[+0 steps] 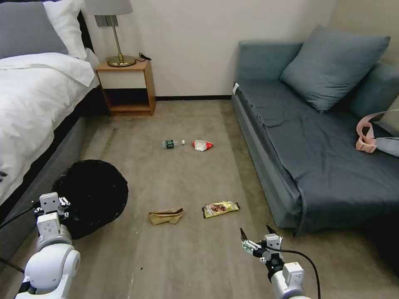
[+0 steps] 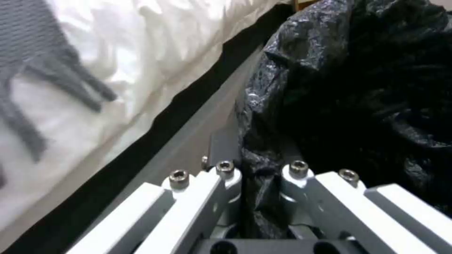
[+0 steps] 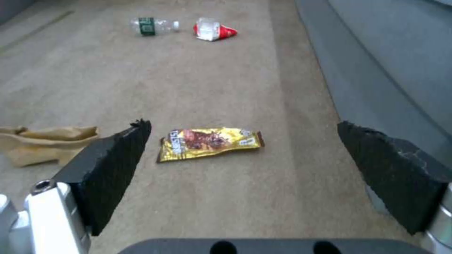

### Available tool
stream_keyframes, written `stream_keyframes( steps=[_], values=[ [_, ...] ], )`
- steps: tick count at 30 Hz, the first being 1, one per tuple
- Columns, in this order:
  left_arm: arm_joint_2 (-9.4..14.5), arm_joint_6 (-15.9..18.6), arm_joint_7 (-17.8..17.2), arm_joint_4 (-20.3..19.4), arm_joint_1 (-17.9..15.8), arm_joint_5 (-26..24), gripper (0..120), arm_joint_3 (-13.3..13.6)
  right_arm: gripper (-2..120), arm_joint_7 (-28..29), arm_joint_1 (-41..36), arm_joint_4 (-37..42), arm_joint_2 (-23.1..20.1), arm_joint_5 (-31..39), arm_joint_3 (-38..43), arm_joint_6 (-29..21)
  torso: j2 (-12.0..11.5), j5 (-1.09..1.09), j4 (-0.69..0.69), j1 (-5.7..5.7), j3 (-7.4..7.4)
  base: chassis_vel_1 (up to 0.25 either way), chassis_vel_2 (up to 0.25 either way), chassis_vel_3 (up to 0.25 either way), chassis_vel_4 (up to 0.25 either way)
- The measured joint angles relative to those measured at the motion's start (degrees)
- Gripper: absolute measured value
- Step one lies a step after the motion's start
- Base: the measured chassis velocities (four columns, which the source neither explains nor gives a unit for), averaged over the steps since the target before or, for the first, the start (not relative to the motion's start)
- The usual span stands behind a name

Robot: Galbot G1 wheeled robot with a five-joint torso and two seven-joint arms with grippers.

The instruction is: Pick up the trash bin, then pick up the garbage on the floor and place it into the trash bin.

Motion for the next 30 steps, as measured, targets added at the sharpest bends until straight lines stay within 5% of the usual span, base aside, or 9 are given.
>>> stream_keyframes(
  steps=[30],
  values=[
    [-0.1,-0.5,-0.1,0.4,0.3,0.2,4,0.5,100,-0.4,1.9,-1.9,-1.6,-0.4,-0.7,0.3,0.0,0.0,0.0,0.0,0.0,-0.109,0.105,0.105,-0.104]
  ],
)
